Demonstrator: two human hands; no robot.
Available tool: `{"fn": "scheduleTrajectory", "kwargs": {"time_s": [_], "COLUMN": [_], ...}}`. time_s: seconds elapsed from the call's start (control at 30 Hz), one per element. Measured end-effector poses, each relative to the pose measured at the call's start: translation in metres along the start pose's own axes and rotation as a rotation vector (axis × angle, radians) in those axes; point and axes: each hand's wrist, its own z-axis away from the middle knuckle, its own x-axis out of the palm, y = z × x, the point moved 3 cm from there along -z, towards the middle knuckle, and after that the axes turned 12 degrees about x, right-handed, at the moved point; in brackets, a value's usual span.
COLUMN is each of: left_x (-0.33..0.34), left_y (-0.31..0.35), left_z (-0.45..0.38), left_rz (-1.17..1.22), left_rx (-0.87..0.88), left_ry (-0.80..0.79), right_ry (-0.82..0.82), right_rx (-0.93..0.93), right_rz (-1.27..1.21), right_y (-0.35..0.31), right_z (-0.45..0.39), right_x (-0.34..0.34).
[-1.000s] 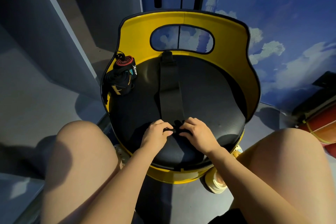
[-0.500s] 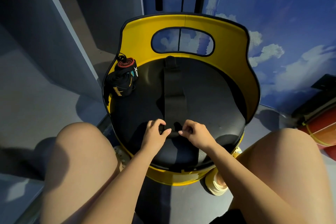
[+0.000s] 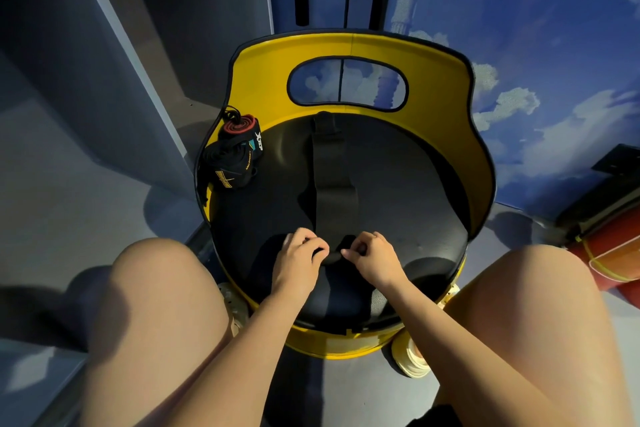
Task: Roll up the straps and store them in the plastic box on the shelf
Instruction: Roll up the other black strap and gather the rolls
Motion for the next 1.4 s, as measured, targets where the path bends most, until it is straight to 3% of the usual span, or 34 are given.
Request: {"fn": "scheduleTrajectory", "kwargs": {"time_s": [0.13,0.33,0.53,0.9,1.1,1.3,1.4], "left_x": [0.002,0.005,0.004,-0.004,0.000,0.006,0.009], "left_y": [0.002,-0.006,-0.011,0.005,-0.007,-0.009,-0.012], "left_z": [0.001,-0.005,-0.009,0.006,0.004,-0.001,-0.003], "left_rz": [-0.016,0.102,0.216,0.002,0.170,0.240,0.268], "left_rx": [0.070,0.009,-0.086,0.052,-0.062,-0.076,-0.088], "left_ry": [-0.143,-0.152,-0.193,-0.096,-0.074,-0.086,-0.057], "right_ry": [0.045,0.051,0.018,-0.098,-0.104,0.109,0.089], "right_rx": [-0.045,-0.315,-0.438,-0.327,-0.179,-0.345,-0.438], "right_rz": [0.000,0.048,0.223,0.143,-0.029,0.034,0.149], "right_y": [0.000,-0.002,0.006,0.003,0.002,0.001,0.004], "right_z": [0.000,0.006,0.010,0.011,0.007,0.014,0.015], "right_x": [0.001,0.000,-0.004,-0.007,-0.007,-0.005,-0.008]}}
